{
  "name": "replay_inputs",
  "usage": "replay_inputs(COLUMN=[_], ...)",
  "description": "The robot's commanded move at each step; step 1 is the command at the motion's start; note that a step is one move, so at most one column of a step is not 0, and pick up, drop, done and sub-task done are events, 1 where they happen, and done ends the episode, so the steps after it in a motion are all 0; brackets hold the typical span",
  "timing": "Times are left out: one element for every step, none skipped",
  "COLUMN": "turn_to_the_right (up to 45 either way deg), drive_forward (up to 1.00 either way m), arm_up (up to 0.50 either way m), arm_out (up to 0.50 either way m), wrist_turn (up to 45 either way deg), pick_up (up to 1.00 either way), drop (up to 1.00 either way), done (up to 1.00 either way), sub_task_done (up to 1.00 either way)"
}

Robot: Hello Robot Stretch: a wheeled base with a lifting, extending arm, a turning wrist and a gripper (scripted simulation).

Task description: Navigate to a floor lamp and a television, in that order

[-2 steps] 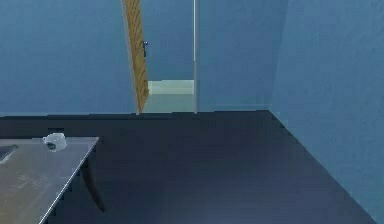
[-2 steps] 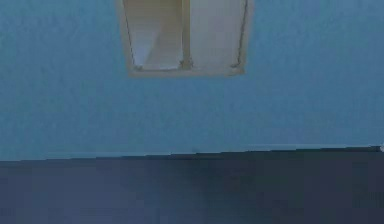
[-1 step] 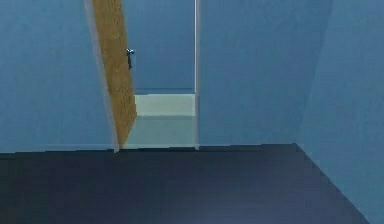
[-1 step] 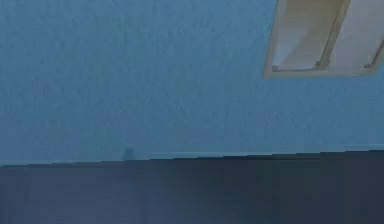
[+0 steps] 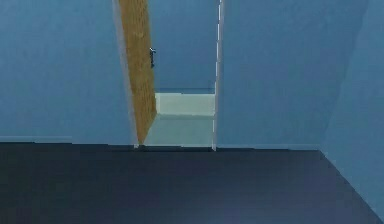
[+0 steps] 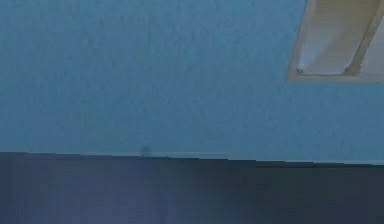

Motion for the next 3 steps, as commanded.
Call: replay_inputs(turn_to_the_right=[0.0, 0.0, -6.0], drive_forward=[0.50, 1.00, 0.00], arm_up=[0.00, 0.00, 0.00], arm_out=[0.00, 0.00, 0.00], wrist_turn=[0.0, 0.0, 0.0], pick_up=[0.00, 0.00, 0.00], drop=[0.00, 0.00, 0.00], done=[0.00, 0.00, 0.00], sub_task_done=[0.00, 0.00, 0.00])
